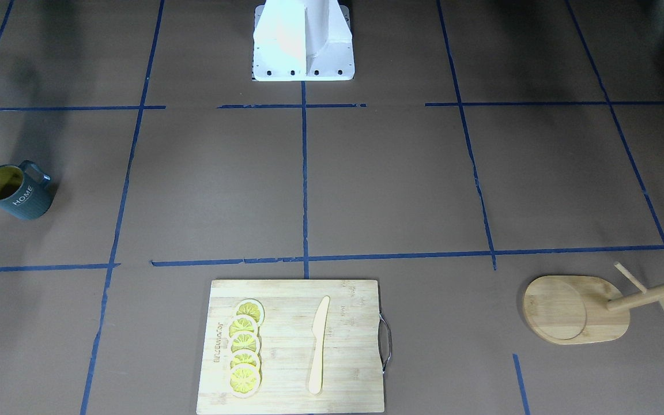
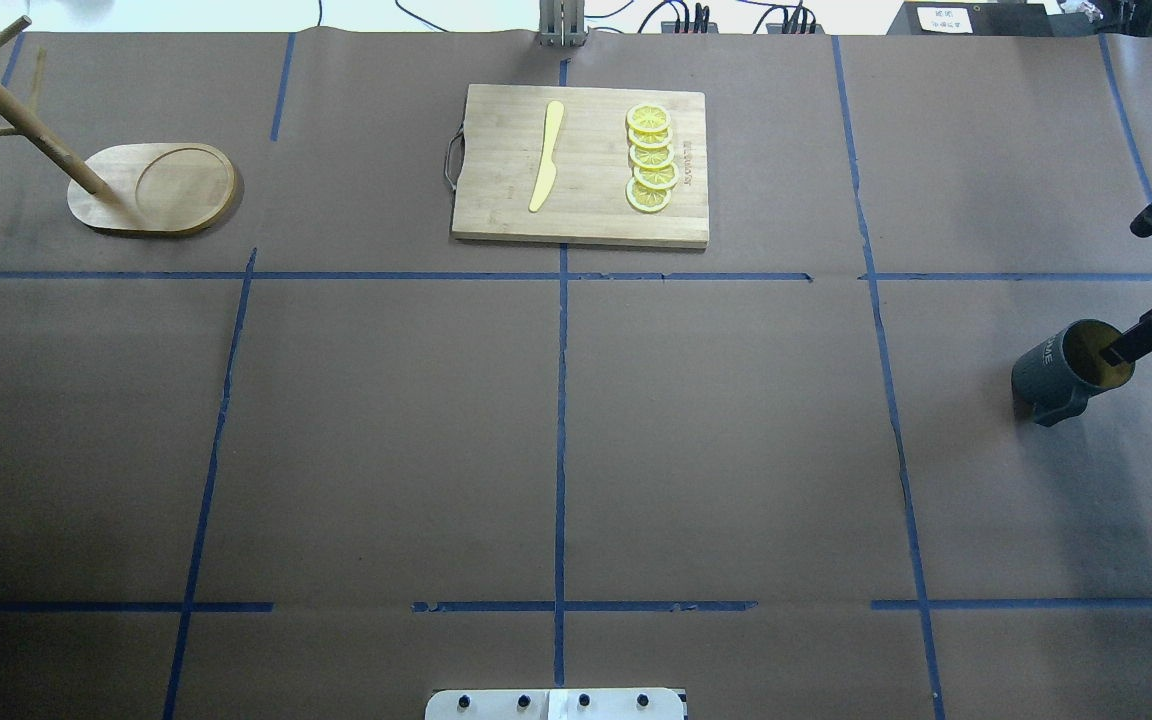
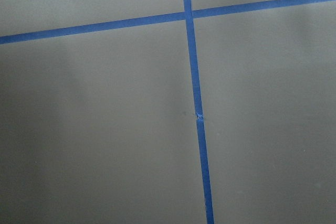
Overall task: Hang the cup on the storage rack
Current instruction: 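Lower the right gripper onto the teal mug rim and grasp it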
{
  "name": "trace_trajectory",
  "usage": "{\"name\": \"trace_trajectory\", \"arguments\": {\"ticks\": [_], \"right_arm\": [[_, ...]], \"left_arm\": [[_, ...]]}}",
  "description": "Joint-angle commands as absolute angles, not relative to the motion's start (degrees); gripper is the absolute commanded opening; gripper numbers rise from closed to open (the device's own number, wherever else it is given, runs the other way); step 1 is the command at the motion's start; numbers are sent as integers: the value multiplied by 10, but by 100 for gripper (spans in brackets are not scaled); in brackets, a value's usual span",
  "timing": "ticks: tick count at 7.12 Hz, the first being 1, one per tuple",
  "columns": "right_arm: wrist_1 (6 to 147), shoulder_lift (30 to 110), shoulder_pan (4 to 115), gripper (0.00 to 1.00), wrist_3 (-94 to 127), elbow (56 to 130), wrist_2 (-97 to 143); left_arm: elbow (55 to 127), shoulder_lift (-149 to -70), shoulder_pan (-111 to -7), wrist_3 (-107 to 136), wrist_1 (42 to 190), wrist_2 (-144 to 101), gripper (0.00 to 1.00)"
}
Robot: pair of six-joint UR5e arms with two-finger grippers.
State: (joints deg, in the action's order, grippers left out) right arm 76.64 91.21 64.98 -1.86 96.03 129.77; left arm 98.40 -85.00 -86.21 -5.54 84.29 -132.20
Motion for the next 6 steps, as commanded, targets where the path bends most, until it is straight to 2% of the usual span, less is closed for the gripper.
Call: {"name": "trace_trajectory", "arguments": {"ticks": [1,2,3,6], "right_arm": [[766,911,626,100,-18,953,1287],[767,904,624,49,19,954,1285],[768,899,624,4,29,954,1289],[766,901,626,0,127,973,1290]], "left_arm": [[986,-849,-863,-55,843,-1322,100],[988,-849,-862,-55,842,-1322,100],[988,-849,-862,-55,842,-1322,100],[988,-851,-862,-55,842,-1322,100]]}}
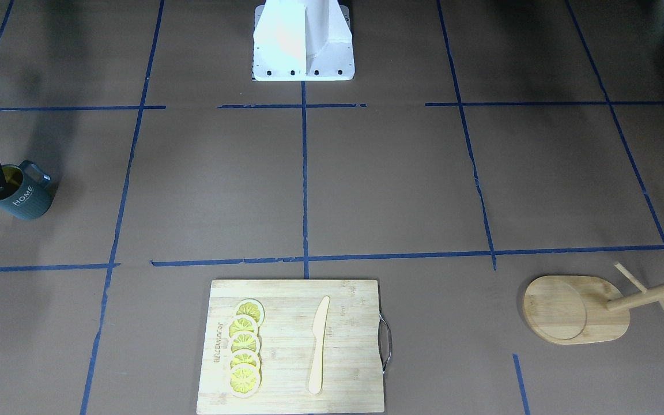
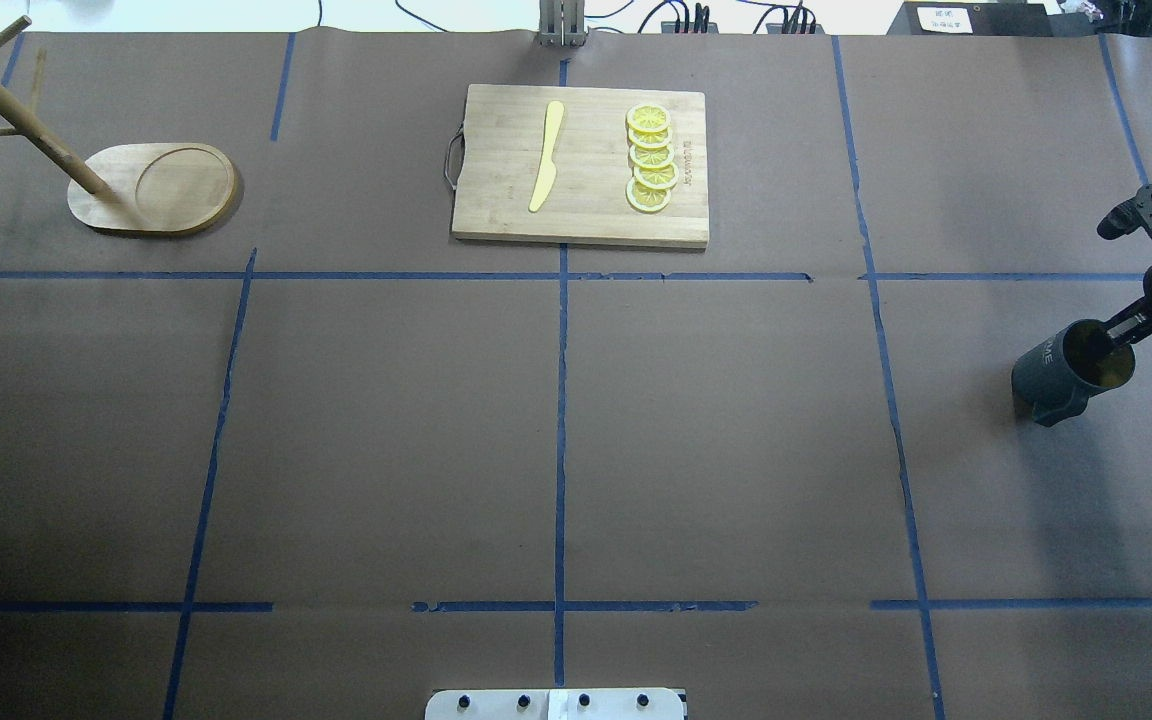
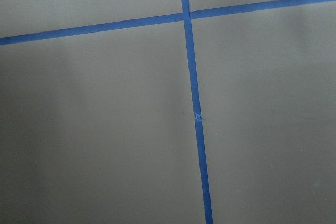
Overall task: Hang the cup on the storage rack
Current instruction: 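Lower the right gripper onto the teal mug rim and grasp it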
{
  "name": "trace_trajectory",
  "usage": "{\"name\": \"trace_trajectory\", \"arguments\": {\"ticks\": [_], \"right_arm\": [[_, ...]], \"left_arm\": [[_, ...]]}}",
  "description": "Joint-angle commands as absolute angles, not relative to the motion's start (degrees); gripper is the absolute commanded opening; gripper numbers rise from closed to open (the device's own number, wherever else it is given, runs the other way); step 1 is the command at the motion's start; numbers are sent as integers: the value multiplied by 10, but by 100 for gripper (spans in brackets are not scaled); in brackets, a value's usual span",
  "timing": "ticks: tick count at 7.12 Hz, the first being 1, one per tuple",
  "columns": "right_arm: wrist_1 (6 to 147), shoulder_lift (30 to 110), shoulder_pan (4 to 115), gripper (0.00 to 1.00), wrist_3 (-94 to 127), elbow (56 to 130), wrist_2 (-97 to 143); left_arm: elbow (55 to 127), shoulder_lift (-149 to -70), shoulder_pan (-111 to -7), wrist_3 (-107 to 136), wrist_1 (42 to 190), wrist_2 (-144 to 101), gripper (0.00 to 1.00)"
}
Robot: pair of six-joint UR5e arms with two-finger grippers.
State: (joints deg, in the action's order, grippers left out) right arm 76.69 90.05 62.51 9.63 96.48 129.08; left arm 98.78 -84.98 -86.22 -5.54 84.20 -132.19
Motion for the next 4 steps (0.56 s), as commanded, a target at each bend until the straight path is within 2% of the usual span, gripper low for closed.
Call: {"name": "trace_trajectory", "arguments": {"ticks": [1,3,4], "right_arm": [[766,902,626,0,130,987,1291],[813,886,629,0,134,1045,1299],[877,838,636,0,136,1066,1297]], "left_arm": [[988,-852,-862,-55,843,-1322,100],[989,-852,-862,-55,842,-1322,100],[988,-852,-862,-55,842,-1322,100]]}}
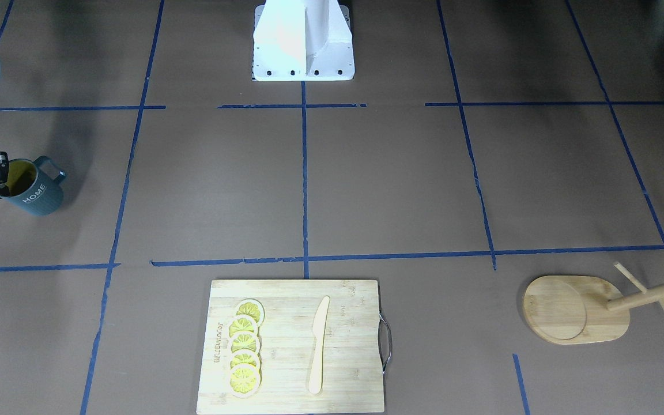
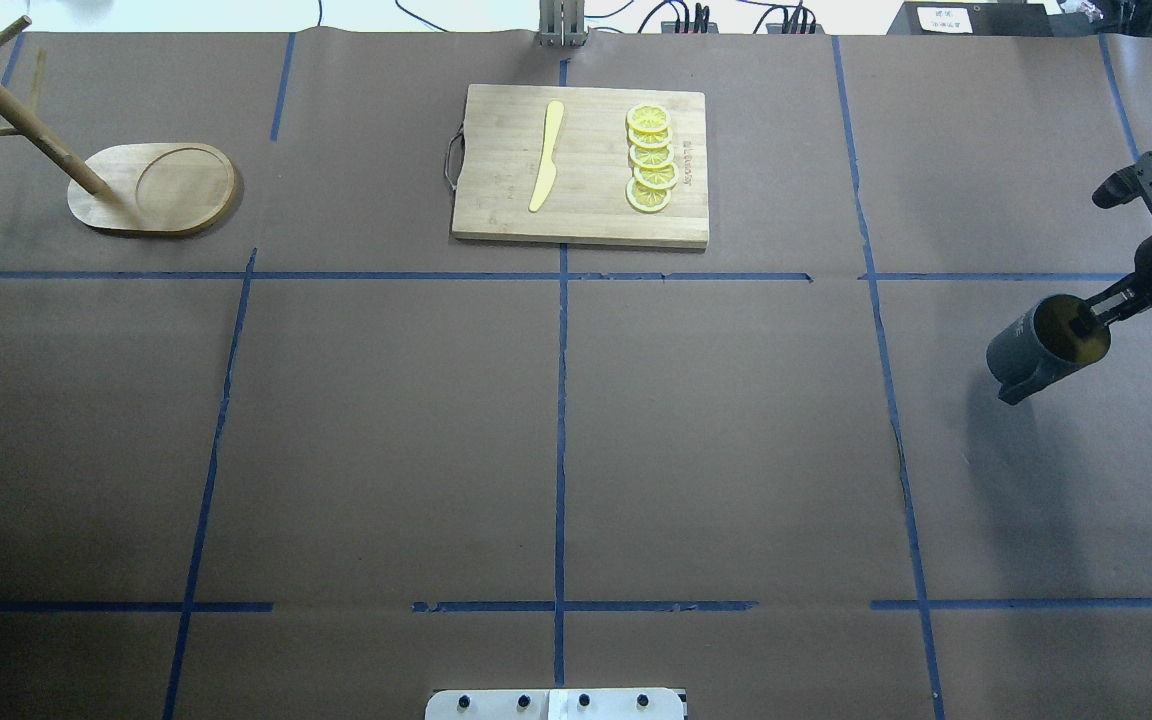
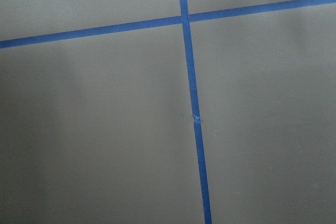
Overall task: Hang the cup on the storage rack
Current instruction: 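Carry the teal mug with the right gripper to the table center and set it down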
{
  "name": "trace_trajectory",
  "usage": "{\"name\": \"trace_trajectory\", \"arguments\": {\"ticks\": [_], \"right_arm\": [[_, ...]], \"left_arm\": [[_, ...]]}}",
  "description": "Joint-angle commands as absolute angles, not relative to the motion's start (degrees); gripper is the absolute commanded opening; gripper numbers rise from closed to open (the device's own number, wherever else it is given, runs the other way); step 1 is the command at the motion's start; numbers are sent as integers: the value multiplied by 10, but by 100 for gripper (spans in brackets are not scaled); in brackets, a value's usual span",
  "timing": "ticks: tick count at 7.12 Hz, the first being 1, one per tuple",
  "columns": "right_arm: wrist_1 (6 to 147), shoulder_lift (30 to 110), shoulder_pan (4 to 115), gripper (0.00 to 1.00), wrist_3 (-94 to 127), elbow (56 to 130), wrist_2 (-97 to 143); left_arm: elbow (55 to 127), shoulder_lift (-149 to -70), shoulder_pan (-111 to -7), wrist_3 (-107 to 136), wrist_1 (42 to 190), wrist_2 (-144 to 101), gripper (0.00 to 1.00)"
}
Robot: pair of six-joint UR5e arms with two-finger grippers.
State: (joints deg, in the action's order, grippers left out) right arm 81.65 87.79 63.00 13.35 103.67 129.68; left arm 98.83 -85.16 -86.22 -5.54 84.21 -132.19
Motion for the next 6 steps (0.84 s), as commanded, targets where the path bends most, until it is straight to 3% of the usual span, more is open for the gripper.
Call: {"name": "trace_trajectory", "arguments": {"ticks": [1,6], "right_arm": [[930,777,635,0,136,1074,1294],[954,598,465,0,456,1071,1205]], "left_arm": [[989,-852,-862,-55,841,-1322,100],[989,-852,-862,-55,842,-1323,100]]}}
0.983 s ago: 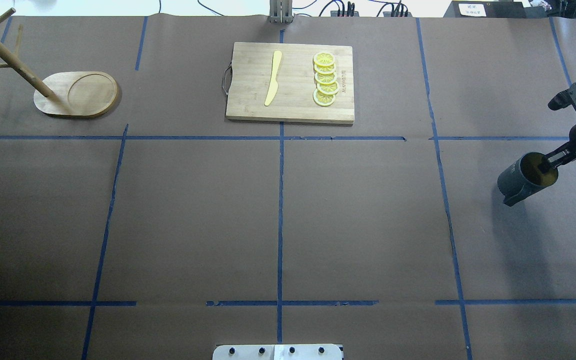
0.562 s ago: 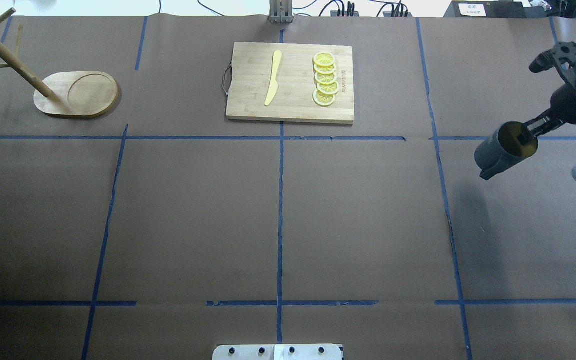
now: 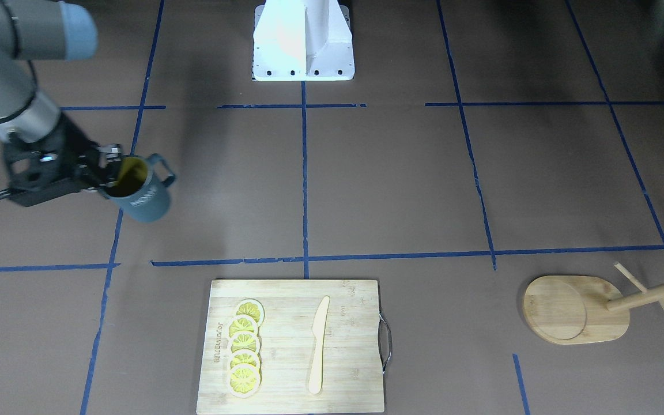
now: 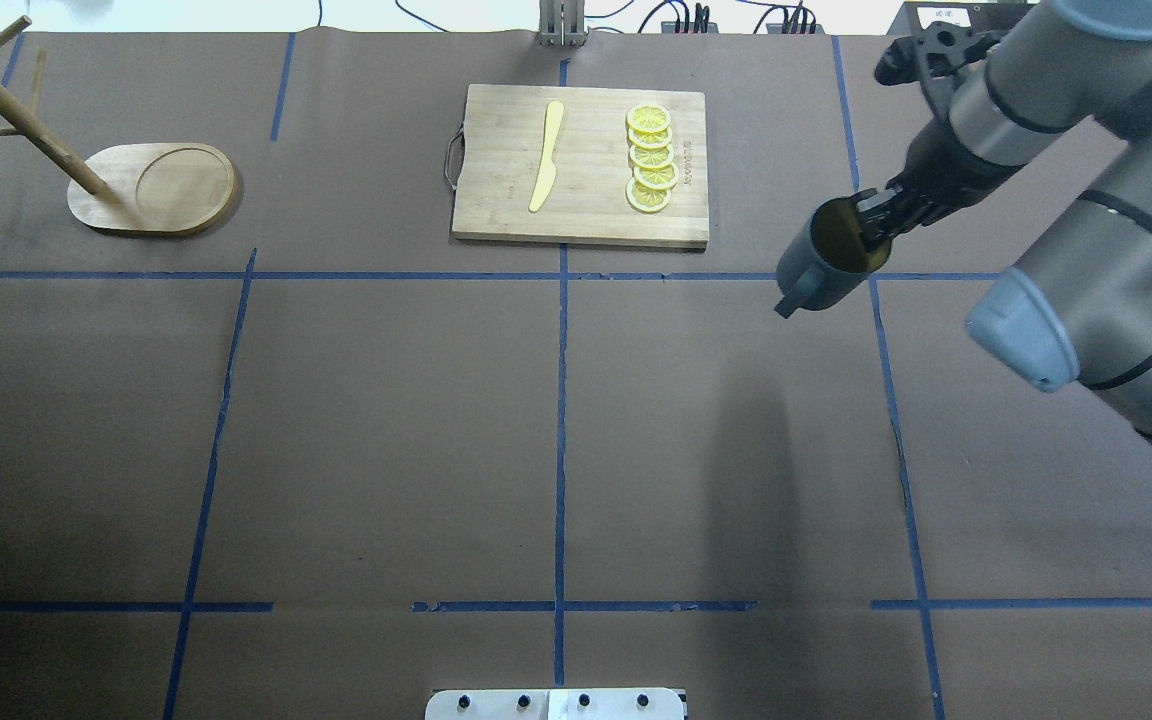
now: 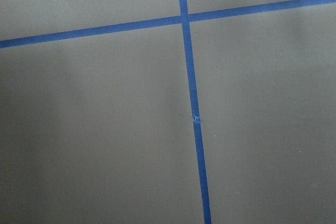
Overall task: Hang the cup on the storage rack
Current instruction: 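Carry the teal mug with the right gripper to the table center and set it down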
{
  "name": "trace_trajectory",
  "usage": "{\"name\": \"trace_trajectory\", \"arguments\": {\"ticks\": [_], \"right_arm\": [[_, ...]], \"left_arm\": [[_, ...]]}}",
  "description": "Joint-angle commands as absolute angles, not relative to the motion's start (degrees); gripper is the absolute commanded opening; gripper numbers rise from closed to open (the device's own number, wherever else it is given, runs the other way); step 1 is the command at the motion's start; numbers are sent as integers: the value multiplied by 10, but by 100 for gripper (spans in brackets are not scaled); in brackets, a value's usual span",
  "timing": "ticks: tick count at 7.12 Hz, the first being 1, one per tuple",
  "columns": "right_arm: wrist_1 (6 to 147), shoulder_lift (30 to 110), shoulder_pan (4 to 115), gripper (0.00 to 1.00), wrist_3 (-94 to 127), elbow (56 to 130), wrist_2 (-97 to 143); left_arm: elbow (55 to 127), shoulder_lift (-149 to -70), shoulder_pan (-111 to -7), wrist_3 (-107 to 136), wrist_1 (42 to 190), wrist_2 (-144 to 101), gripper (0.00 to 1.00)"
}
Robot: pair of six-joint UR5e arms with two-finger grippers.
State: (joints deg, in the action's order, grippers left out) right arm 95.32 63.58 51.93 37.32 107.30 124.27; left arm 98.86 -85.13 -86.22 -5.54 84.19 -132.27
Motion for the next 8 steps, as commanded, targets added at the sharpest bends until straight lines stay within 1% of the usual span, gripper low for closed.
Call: {"name": "trace_trajectory", "arguments": {"ticks": [1,3,4,6,8], "right_arm": [[954,571,419,0,529,1061,1179],[954,482,373,0,655,977,1150],[954,463,350,0,725,943,1146],[950,462,311,0,736,928,1112],[949,460,301,2,731,922,1104]], "left_arm": [[989,-852,-862,-55,842,-1323,100],[989,-852,-862,-55,842,-1323,100],[989,-851,-862,-55,841,-1323,100],[989,-851,-862,-55,841,-1323,100],[989,-846,-862,-55,841,-1323,100]]}}
